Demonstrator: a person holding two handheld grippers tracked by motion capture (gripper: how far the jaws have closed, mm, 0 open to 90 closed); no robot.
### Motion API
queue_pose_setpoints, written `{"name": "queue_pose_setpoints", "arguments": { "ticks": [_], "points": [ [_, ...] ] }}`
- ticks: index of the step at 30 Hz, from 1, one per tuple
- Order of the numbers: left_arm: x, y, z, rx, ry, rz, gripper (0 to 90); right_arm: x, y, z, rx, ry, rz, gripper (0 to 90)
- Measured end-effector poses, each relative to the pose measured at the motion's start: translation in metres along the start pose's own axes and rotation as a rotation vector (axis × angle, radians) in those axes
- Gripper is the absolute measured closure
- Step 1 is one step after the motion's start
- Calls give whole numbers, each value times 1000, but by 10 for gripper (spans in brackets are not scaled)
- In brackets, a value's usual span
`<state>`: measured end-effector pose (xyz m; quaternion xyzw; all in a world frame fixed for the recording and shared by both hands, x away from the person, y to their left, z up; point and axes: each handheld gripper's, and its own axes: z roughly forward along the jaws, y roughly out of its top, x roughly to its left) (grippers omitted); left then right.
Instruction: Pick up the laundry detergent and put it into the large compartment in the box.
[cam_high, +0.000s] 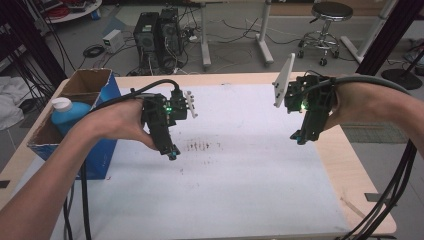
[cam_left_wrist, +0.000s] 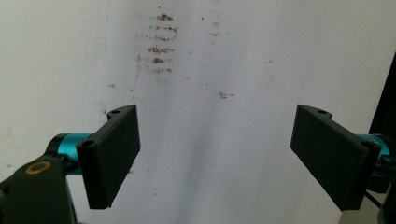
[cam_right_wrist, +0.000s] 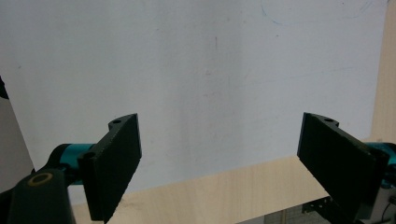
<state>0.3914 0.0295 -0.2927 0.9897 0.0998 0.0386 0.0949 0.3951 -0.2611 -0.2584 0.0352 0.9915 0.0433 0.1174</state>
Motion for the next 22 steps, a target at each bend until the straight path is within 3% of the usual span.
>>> {"name": "queue_pose_setpoints", "arguments": {
  "ticks": [22],
  "points": [
    [1, -7, -4, -9, 0, -11, 160, -2, 9, 4, 3, 6, -15, 129]
  ]
}}
